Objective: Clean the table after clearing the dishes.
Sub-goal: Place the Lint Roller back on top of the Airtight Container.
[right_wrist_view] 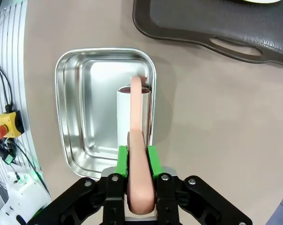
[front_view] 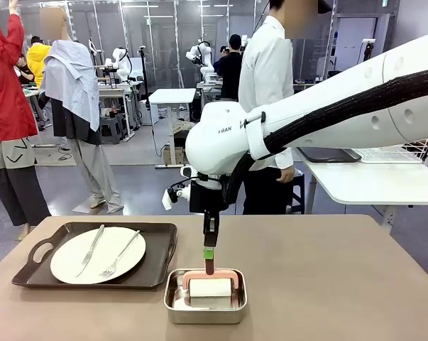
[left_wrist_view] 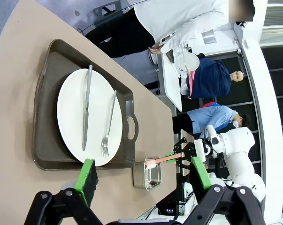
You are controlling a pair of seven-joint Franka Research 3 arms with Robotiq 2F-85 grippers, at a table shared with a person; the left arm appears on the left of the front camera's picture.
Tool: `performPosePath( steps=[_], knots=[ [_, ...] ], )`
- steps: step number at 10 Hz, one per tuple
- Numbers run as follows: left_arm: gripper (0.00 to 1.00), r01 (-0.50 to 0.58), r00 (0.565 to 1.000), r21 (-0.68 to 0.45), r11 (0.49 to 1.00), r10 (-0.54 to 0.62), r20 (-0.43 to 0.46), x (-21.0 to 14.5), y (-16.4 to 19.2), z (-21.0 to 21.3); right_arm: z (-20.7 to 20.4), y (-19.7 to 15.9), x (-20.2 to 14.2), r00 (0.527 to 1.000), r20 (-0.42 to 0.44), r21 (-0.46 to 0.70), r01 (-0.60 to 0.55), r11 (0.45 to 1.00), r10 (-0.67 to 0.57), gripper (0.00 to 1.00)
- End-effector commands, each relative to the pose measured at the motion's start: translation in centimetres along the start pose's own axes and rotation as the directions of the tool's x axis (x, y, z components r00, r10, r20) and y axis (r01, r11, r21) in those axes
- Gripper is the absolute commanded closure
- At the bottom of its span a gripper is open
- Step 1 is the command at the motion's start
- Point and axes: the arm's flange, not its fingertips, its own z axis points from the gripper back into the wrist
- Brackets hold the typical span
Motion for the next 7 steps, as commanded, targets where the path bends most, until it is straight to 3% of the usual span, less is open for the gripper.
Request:
performPosePath(
  steps=[1,2,4,7],
  knots=[
    [0.0,0.006,1.0,-0.016,1.0,-0.005,0.004,0.1,-0.1,0.3,0.1,-0.5,0.4,1.0,0.017,-0.013,0.017,1.0,-0.016,0.51],
    [0.0,0.006,1.0,-0.016,1.0,-0.005,0.004,0.1,-0.1,0.3,0.3,-0.6,0.3,1.0,0.019,-0.018,0.022,1.0,-0.022,0.26],
    [0.0,0.006,1.0,-0.016,1.0,-0.005,0.004,0.1,-0.1,0.3,1.1,-0.8,0.0,0.999,0.026,-0.028,0.03,0.999,-0.029,0.0],
    [0.0,0.006,1.0,-0.016,1.0,-0.005,0.004,0.1,-0.1,0.3,2.6,-1.0,-0.1,0.999,0.018,-0.045,0.041,0.998,-0.04,0.0]
  ],
)
